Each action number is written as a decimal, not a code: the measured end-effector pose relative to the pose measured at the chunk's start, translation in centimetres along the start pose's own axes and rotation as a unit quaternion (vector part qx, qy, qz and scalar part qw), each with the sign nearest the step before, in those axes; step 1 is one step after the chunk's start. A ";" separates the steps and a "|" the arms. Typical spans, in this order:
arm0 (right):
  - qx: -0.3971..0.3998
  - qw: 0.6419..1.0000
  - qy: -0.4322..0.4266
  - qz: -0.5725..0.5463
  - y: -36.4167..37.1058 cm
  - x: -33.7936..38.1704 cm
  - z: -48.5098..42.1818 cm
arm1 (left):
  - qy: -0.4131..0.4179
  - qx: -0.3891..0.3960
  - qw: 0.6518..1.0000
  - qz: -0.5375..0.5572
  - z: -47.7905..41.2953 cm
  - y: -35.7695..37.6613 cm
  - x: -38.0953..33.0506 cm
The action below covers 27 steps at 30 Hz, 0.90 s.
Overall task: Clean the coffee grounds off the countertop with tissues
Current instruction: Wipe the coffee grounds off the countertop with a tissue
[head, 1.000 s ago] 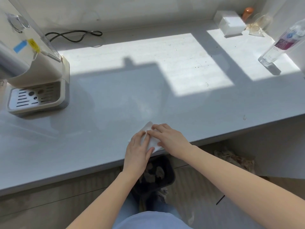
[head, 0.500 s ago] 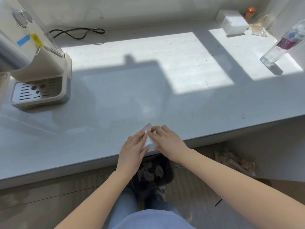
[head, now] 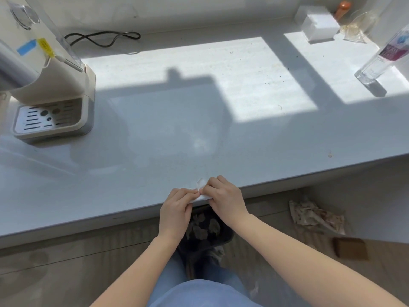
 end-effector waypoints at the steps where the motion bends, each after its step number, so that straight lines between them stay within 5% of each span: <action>1: -0.008 1.000 0.005 -0.008 0.0 0.0 0.1 | -0.007 -0.002 1.000 0.006 0.1 0.1 0.0; 12: 0.045 0.990 0.120 -0.056 1.0 -0.3 0.9 | -0.165 0.090 0.975 0.116 1.8 0.6 0.0; 18: 0.099 0.959 0.226 -0.140 1.8 -1.1 2.6 | -0.170 0.128 0.970 0.121 3.5 -0.1 -0.3; 22: 0.035 0.927 0.284 -0.242 0.6 -0.6 1.9 | -0.206 0.107 0.966 0.110 2.1 -1.6 -0.2; 27: -0.089 0.890 0.285 -0.346 -1.1 1.1 -0.2 | -0.324 0.016 0.911 0.255 -0.7 -2.9 -0.5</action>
Point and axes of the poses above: each hand's wrist, its own z-axis away from the middle knuckle, its own y-axis out of the palm, x = y × z, the point moved 5 cm from there along -z, towards the middle knuckle, and after that the axes turned 13 degrees about -z, right-handed, at the moved point
